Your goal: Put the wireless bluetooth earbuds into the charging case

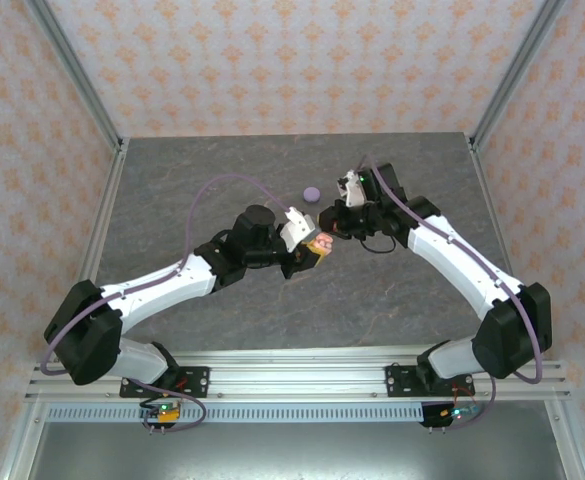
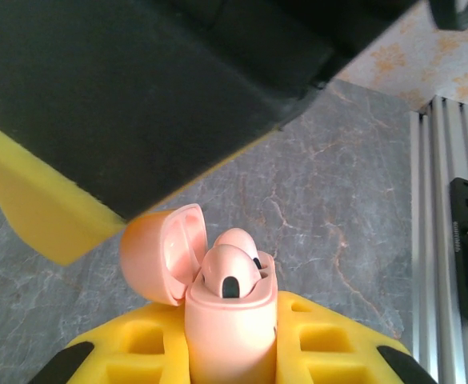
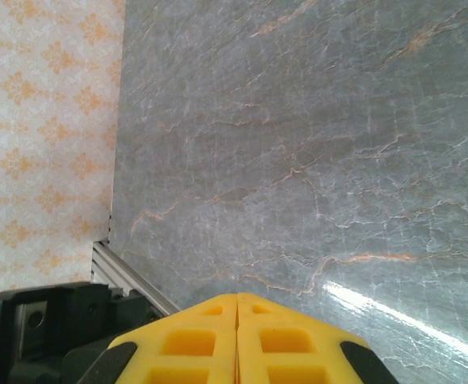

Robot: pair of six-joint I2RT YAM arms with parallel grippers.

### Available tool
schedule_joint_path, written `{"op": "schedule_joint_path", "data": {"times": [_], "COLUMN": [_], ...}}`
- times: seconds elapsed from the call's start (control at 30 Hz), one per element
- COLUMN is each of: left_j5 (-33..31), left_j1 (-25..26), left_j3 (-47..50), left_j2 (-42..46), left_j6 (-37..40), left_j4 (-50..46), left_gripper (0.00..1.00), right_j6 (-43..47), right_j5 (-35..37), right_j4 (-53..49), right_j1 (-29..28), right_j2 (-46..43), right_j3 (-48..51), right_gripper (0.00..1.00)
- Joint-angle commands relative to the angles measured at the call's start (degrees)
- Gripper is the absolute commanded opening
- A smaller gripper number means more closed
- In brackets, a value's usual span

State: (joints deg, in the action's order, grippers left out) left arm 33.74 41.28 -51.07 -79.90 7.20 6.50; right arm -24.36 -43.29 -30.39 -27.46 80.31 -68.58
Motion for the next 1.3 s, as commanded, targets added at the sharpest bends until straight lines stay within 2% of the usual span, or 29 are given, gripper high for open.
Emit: {"op": "schedule_joint_path", "data": {"times": [0.0, 0.4, 0.57, 0.63, 0.7, 0.77, 0.83, 0.93, 1.03, 1.13, 1.27], "left_j5": [-3.7, -11.63, -12.02, -13.41, -15.41, -16.9, -17.64, -16.94, -14.68, -14.27, -10.32], "left_j1": [0.29, 0.12, -0.2, -0.25, -0.47, -1.3, -2.84, -5.58, -7.31, -8.19, -9.67], "left_j3": [-2.14, -2.9, -3.19, -3.4, -3.9, -4.95, -6.59, -8.29, -10.3, -15.62, -23.69], "left_j2": [-0.44, -1.84, -2.43, -2.96, -4.1, -5.76, -7.91, -11.13, -14.28, -18.47, -26.12], "left_j6": [0.44, -2.79, -4.06, -4.67, -6.27, -9.43, -14.11, -21.21, -25.15, -28.1, -31.52], "left_j4": [0.39, 0.4, 0.09, -0.49, -1.56, -2.99, -5.16, -7.06, -8.95, -15.9, -24.67], "left_gripper": [0.07, 0.08, 0.08, 0.08, 0.09, 0.09, 0.09, 0.09, 0.1, 0.11, 0.11], "right_j6": [0.81, 2.16, 2.44, 2.09, 0.91, -0.5, -1.51, -1.43, -0.67, -0.51, -0.55], "right_j5": [-0.59, 1.23, 3.91, 7.22, 14.6, 22.26, 26.64, 28.91, 30.18, 30.45, 30.05], "right_j4": [-0.12, -2.54, -3.59, -4.34, -5.84, -7.99, -9.08, -10.29, -11.39, -11.75, -11.5], "right_j1": [-0.48, -0.61, -0.6, -0.61, -0.46, 0.04, 1.09, 2.67, 3.32, 3.39, 3.51], "right_j2": [-0.87, -1.95, -2.04, -2.25, -2.72, -3.29, -3.8, -4.67, -5.12, -5.21, -5.2], "right_j3": [1.0, 0.83, 0.48, 0.07, -0.27, -0.35, 0.24, 1.38, 2.12, 2.79, 3.41], "right_gripper": [0.09, 0.09, 0.09, 0.09, 0.11, 0.12, 0.12, 0.12, 0.12, 0.12, 0.12]}}
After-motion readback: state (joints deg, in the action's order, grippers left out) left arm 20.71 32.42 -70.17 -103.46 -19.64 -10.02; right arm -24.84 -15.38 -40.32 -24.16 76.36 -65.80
